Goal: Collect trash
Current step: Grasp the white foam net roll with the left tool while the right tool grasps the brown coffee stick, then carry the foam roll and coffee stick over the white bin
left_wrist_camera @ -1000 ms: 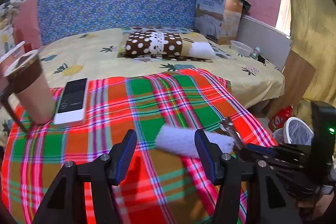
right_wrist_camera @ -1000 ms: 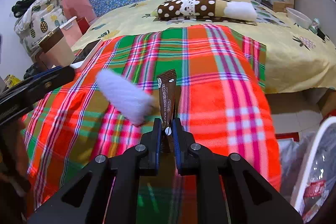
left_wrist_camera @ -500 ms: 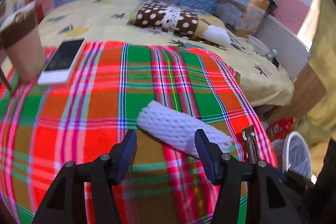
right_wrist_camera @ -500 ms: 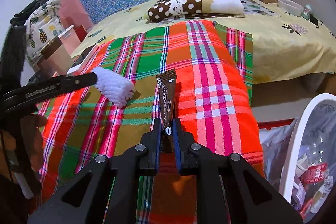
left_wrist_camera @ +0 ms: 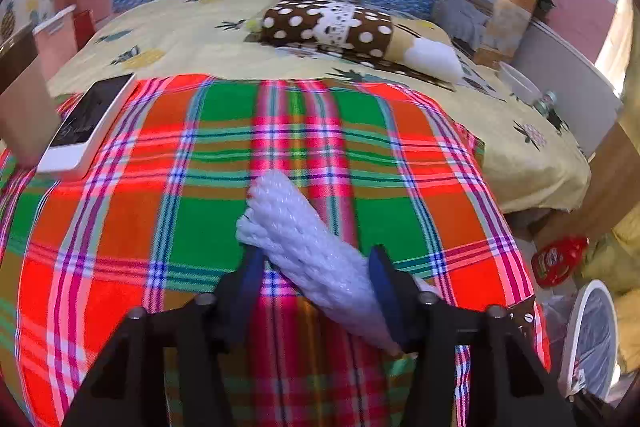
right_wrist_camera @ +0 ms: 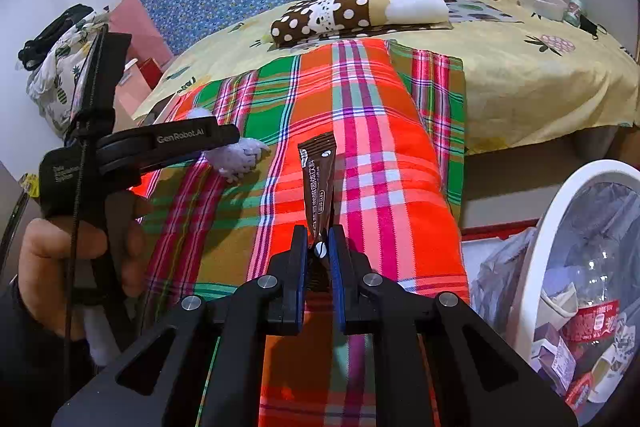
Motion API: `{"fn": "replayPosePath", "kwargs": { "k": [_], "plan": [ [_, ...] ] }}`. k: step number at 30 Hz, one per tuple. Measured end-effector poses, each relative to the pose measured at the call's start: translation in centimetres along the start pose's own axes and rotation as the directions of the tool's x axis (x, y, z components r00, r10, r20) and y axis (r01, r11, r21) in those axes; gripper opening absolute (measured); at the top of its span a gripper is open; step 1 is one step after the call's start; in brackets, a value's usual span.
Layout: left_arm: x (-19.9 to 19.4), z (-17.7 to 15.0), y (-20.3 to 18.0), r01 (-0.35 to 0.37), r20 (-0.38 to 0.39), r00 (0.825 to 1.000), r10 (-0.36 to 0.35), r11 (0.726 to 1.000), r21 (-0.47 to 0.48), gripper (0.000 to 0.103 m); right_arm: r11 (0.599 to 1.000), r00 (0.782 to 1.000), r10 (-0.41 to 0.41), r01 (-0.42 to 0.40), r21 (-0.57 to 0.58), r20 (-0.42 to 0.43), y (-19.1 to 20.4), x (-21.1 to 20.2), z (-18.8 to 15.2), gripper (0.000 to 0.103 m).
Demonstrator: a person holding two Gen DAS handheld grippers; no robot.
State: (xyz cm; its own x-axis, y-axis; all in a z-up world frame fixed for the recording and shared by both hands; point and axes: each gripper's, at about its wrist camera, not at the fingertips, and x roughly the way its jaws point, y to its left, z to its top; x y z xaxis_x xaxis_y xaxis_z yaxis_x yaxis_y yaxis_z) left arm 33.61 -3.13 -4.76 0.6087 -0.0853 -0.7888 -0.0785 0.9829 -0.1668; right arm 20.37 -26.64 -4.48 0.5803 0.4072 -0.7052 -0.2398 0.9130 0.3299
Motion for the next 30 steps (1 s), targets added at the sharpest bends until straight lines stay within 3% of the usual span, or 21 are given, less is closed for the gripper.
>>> {"fn": "replayPosePath", "kwargs": {
  "k": [1,2,5,13,30],
  "plan": [
    [0.0,0.0,-0.2,0.014,-0.004,1.0,-0.014,1.0,0.015,0.04,1.0,1.0,0.0,0.0,0.003,0.001,-0.1,0.0,0.0,0.013],
    [-0.1,0.0,-0.4,0.029,-0.007,1.0,-0.029,0.999,0.03,0.029,1.0,1.0,0.001,-0.001,0.006,0.001,-0.2,-0.1,-0.1,0.013],
    [-1.1,-0.2,-0.9,0.042,0.0,0.999,-0.042,0.996,0.08,0.022,1.0,1.0,-0.002,0.002,0.011,0.006,-0.4,-0.5,-0.2,0.013],
    [-6.4,-3.0,-1.2,0.039,0.069,0.996,-0.052,0.983,0.181,0.02,1.0,1.0,0.0,0.0,0.005,0.028,-0.2,-1.8,-0.6,0.013],
    [-15.8,-10.9,-2.4,0.055,0.147,0.985,-0.088,0.976,0.212,0.02,1.0,0.997,0.015,-0.013,-0.025,0.072,1.0,-6.2,-2.5,0.013]
  ]
}}
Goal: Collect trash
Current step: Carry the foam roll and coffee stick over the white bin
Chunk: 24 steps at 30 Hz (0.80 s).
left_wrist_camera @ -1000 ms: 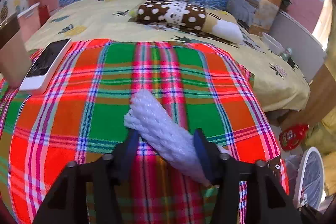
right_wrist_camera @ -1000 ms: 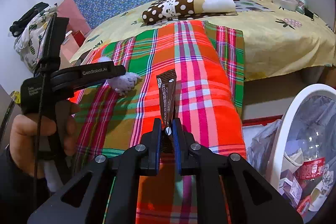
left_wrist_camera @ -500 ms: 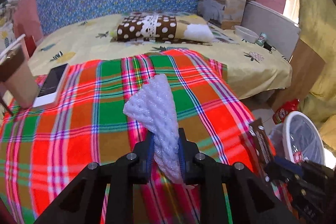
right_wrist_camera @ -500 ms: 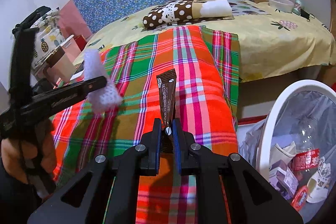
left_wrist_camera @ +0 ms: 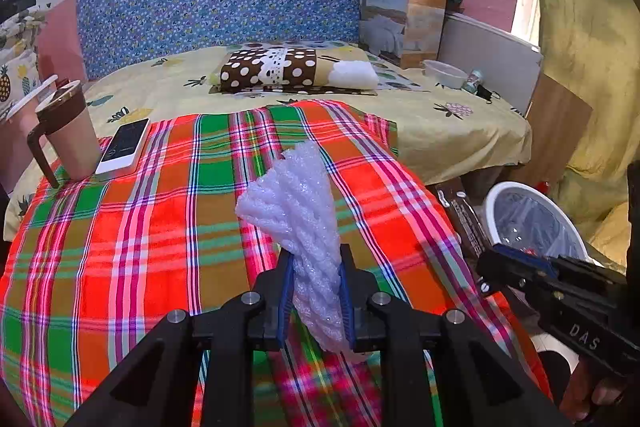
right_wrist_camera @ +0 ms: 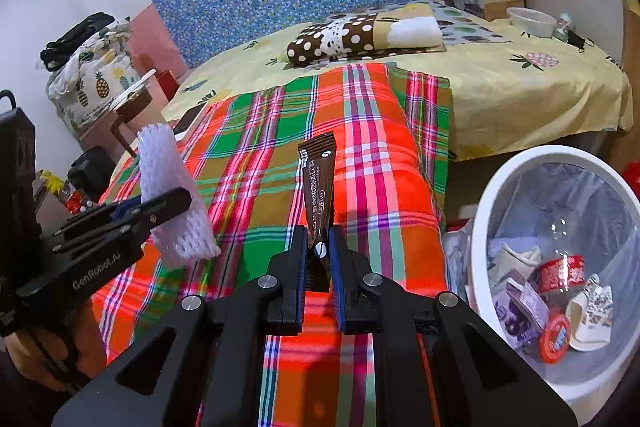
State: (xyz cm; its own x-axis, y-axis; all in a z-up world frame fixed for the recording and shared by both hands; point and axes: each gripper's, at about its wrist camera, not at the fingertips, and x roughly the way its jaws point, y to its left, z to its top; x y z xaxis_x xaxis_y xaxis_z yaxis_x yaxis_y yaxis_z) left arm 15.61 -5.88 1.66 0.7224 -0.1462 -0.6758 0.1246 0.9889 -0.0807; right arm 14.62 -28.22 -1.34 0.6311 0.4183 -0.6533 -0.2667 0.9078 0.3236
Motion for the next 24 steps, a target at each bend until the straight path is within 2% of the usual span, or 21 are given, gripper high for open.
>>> {"fn": "replayPosePath", "kwargs": {
  "k": [13,24],
  "plan": [
    [-3.1,-3.0,-1.8,0.037,0.004,0.999,-0.037,0.999,-0.002,0.02,1.0,1.0,0.005,-0.005,-0.001,0.004,0.0,-1.8,-1.5,0.013],
    [-4.2,-3.6,-2.7,0.074,0.013,0.997,-0.074,0.997,0.007,0.02,1.0,1.0,-0.009,0.009,0.004,0.021,-0.3,-2.8,-2.1,0.013]
  ]
}}
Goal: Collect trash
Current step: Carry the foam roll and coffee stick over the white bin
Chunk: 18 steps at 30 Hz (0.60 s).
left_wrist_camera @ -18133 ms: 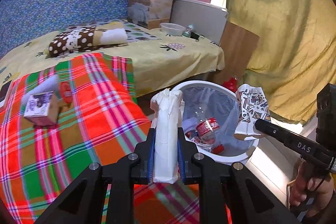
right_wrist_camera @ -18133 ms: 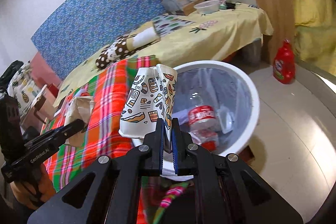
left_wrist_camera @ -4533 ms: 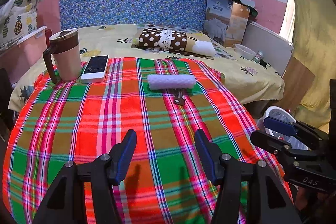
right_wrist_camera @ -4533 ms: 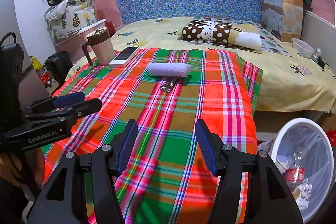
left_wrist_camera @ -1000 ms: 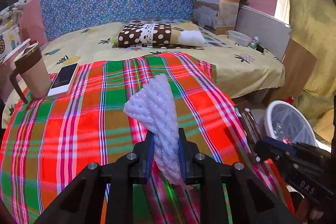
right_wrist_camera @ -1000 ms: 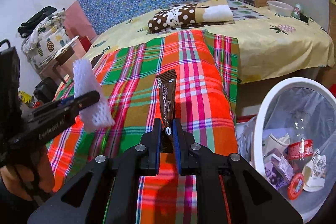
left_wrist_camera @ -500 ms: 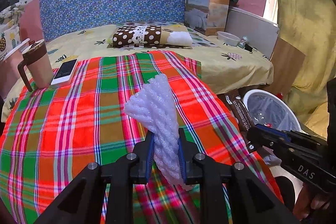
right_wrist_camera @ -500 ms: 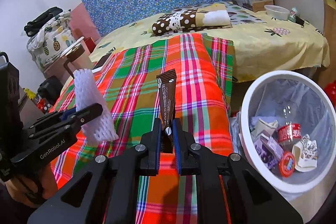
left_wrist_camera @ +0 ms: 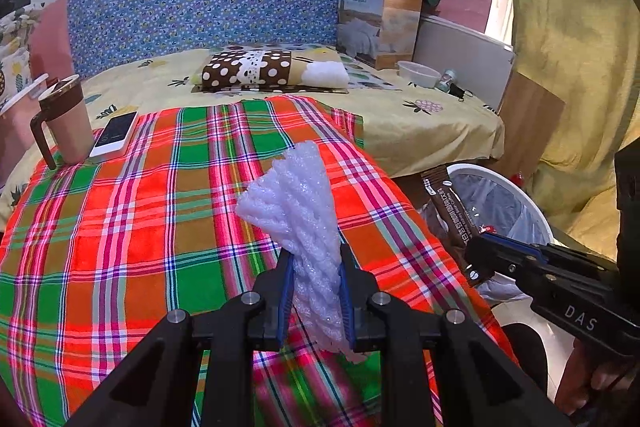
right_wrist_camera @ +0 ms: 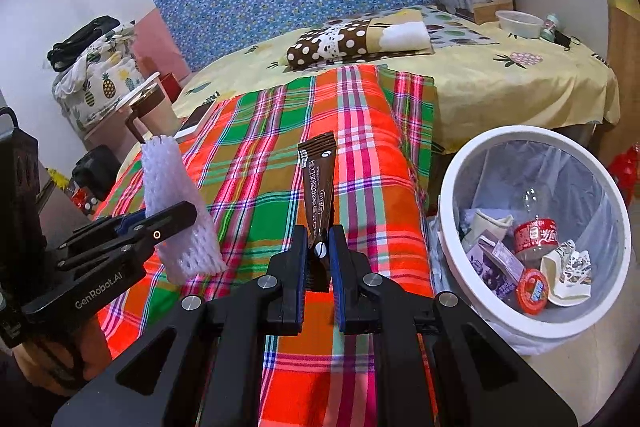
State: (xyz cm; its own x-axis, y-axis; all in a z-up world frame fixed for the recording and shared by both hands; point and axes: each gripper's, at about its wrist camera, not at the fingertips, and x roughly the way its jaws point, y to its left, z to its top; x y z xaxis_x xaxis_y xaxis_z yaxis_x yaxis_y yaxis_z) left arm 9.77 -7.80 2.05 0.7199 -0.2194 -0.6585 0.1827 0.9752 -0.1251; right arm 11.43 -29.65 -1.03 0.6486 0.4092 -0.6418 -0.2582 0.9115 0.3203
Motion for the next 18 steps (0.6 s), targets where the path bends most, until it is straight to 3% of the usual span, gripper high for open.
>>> {"fn": "replayPosePath", "kwargs": {
  "k": [18],
  "plan": [
    [2.2,1.3,-4.3,0.093,-0.015,0.996,-0.092,0.993,0.066,0.02,0.997,0.998,-0.059,0.058,0.051,0.029,-2.9,-1.8,-0.5,0.013]
  ]
}}
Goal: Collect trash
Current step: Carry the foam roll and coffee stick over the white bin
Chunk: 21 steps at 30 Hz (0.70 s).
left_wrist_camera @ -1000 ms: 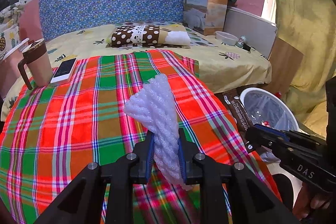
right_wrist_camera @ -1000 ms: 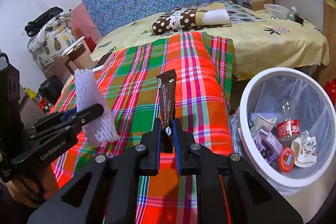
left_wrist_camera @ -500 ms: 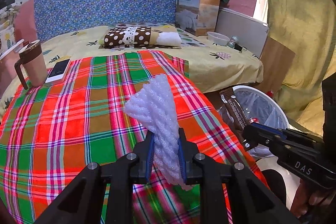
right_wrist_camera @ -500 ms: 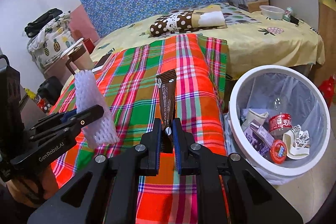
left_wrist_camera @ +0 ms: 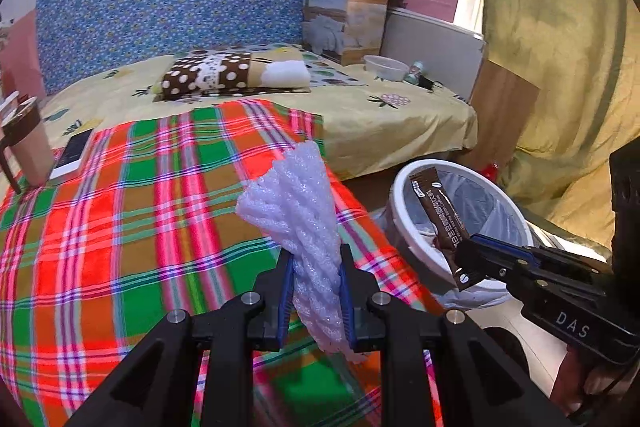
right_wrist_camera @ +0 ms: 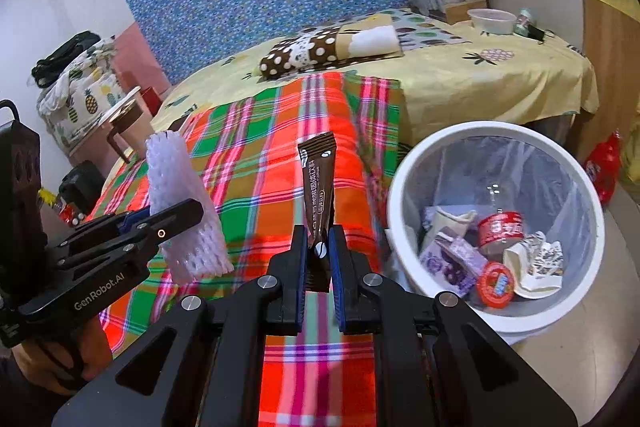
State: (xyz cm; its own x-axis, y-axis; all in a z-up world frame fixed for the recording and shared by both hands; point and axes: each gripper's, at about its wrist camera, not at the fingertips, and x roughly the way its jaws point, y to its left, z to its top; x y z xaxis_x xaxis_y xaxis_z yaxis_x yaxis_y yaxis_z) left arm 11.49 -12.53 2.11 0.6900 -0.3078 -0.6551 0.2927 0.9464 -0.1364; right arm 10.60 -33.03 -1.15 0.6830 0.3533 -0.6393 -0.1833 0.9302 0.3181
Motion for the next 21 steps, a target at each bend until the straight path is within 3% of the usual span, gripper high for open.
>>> {"fn": "replayPosePath", "kwargs": {
  "k": [21],
  "plan": [
    [5.5,2.5,-7.9,0.179,-0.058,0.983,-0.173,0.977,0.113,0.021,0.984,0.992,-0.122,0.118,0.136,0.022,-6.8,-1.9,-0.5,0.013]
  ]
}}
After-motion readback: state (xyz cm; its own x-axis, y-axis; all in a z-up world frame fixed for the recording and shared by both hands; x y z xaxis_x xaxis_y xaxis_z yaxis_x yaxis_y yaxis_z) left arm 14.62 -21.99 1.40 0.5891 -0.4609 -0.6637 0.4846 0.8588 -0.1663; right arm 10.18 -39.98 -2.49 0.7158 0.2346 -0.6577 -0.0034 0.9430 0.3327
